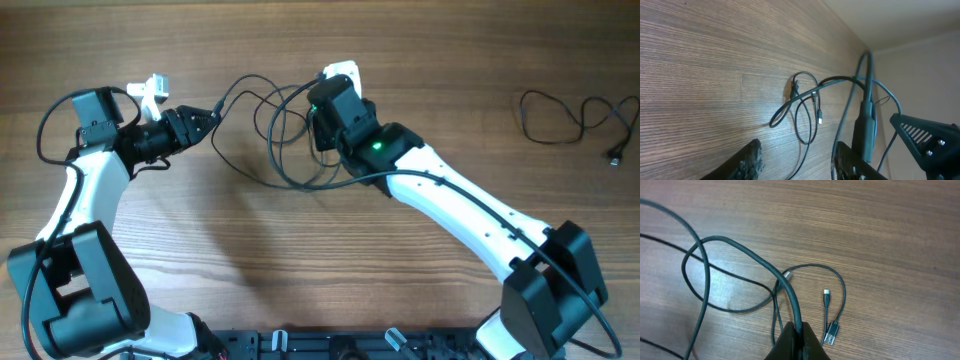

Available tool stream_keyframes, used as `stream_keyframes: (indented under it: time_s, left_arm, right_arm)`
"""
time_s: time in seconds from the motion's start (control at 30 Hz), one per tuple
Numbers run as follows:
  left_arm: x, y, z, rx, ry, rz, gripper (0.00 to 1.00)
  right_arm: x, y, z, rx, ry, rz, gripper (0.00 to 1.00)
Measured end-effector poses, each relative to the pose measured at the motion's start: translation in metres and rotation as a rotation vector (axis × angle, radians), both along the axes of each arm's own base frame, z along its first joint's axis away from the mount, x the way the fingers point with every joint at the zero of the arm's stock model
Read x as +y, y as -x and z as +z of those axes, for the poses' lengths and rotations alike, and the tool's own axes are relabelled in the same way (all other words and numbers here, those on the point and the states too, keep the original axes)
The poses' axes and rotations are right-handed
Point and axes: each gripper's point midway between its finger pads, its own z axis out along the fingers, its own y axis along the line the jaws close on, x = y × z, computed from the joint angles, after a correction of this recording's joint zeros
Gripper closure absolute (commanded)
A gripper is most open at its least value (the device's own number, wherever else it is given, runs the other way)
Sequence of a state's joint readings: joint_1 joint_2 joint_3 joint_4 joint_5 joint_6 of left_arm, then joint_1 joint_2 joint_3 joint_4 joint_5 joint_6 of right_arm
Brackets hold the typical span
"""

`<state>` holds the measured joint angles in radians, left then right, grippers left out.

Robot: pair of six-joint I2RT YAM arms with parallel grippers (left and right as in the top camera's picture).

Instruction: Untangle cables

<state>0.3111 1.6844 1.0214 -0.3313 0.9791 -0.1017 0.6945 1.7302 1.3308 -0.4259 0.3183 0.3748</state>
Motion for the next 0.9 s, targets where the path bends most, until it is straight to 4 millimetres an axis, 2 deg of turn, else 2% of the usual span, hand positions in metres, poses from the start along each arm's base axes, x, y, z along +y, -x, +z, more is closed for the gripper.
stream_keyframes:
  time_s: [0.03,0.07,0.1,0.17,0.4,0.73,0.9]
  left_arm:
    - [0.000,0.000,0.000,0.000,0.000,0.000,0.36]
    - [0.000,0.000,0.000,-0.002,-0.002,-0.002,0.16]
    - [0.000,0.000,0.000,-0.004,-0.003,-0.003,0.06]
    - [-0.001,0.000,0.001,-0.007,0.001,-0.007,0.01]
    - [-0.015,0.007,0.017,-0.099,0.065,-0.112,0.03]
    - [-0.018,0.010,0.021,-0.136,0.071,-0.145,0.31]
    - [-0.015,0.008,0.017,-0.129,0.042,-0.129,0.32]
  right_arm:
    - [0.000,0.000,0.000,0.001,-0.006,-0.006,0.96]
    - [0.000,0.000,0.000,0.003,-0.011,-0.012,0.96]
    - [0.000,0.000,0.000,0.004,-0.015,-0.015,0.96]
    - [0.000,0.000,0.000,0.005,-0.020,-0.019,0.96]
    - [-0.007,-0.005,-0.002,0.034,-0.068,-0.040,0.95]
    - [-0.006,-0.007,-0.006,0.145,-0.219,0.025,0.95]
    - [-0.004,-0.006,-0.006,0.174,-0.261,0.042,0.95]
